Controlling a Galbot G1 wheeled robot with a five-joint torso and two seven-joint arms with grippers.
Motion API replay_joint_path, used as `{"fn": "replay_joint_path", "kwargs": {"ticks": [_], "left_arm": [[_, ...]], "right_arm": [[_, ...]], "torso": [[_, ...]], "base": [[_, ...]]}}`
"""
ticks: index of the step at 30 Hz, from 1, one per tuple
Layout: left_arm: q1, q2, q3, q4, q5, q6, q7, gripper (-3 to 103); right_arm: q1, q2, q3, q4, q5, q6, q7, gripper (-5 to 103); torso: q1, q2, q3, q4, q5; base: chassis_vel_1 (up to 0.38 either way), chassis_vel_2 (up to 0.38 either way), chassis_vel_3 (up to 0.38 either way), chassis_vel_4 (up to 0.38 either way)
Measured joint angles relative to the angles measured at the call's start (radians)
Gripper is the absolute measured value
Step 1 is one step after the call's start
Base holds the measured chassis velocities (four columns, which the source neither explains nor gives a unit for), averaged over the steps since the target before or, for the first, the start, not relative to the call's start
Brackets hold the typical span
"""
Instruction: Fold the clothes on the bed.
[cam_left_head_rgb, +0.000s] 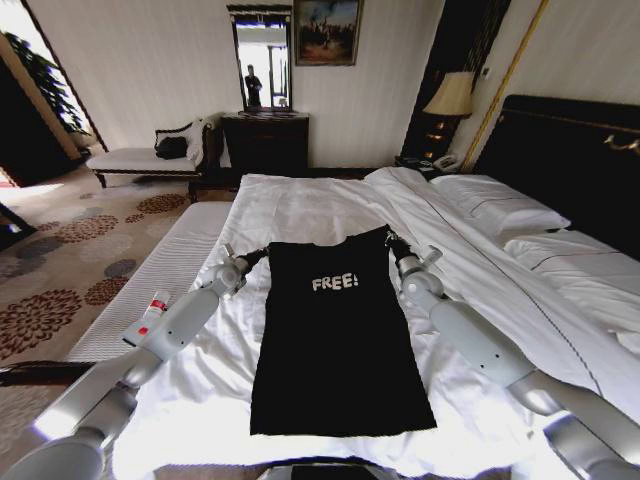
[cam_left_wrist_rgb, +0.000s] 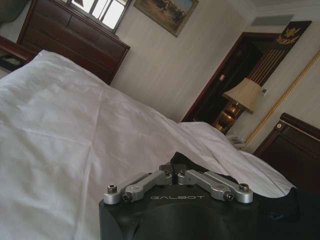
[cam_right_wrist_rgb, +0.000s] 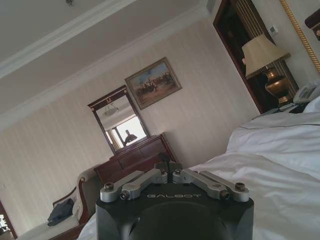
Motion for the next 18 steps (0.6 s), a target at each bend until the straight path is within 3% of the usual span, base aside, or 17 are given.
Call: {"fn": "replay_joint_path", "kwargs": {"ticks": [6,11,13,15,17,18], "left_arm": [[-0.106,0.043,0.02,0.005,-0.066,0.003,-0.013,0],[-0.082,0.084,0.026,-0.071,-0.082,0.008,-0.031,0],[-0.002,0.118,0.005,-0.174,-0.072,0.006,-0.055,0],[0.101,0.15,-0.047,-0.283,-0.077,0.002,-0.07,0],[0.171,0.168,-0.079,-0.337,-0.078,0.001,-0.078,0],[0.264,0.186,-0.125,-0.409,-0.079,0.001,-0.084,0]], "right_arm": [[0.064,0.001,-0.017,0.007,0.014,0.031,-0.007,0],[0.05,-0.035,-0.028,0.031,0.03,0.033,0.015,0],[-0.023,-0.113,-0.014,0.128,0.064,0.018,0.046,0],[-0.089,-0.195,0.007,0.222,0.071,0.009,0.058,0],[-0.119,-0.231,0.017,0.264,0.07,0.007,0.061,0],[-0.162,-0.269,0.031,0.315,0.065,0.006,0.065,0]], "torso": [[0.0,0.0,0.0,-0.0004,0.0003],[0.0,0.0,0.0,-0.0003,0.0004],[0.0,0.0,0.0,0.0004,0.0006],[0.0,0.0,0.0,-0.0016,0.0004],[0.0,0.0,0.0,-0.0017,0.0003],[0.0,0.0,0.0,-0.0006,-0.0002]], "base": [[0.0,0.0,0.0,0.0],[0.0,0.0,0.0,0.0],[0.0,0.0,0.0,0.0],[0.0,0.0,0.0,0.0],[0.0,0.0,0.0,0.0],[0.0,0.0,0.0,0.0]]}}
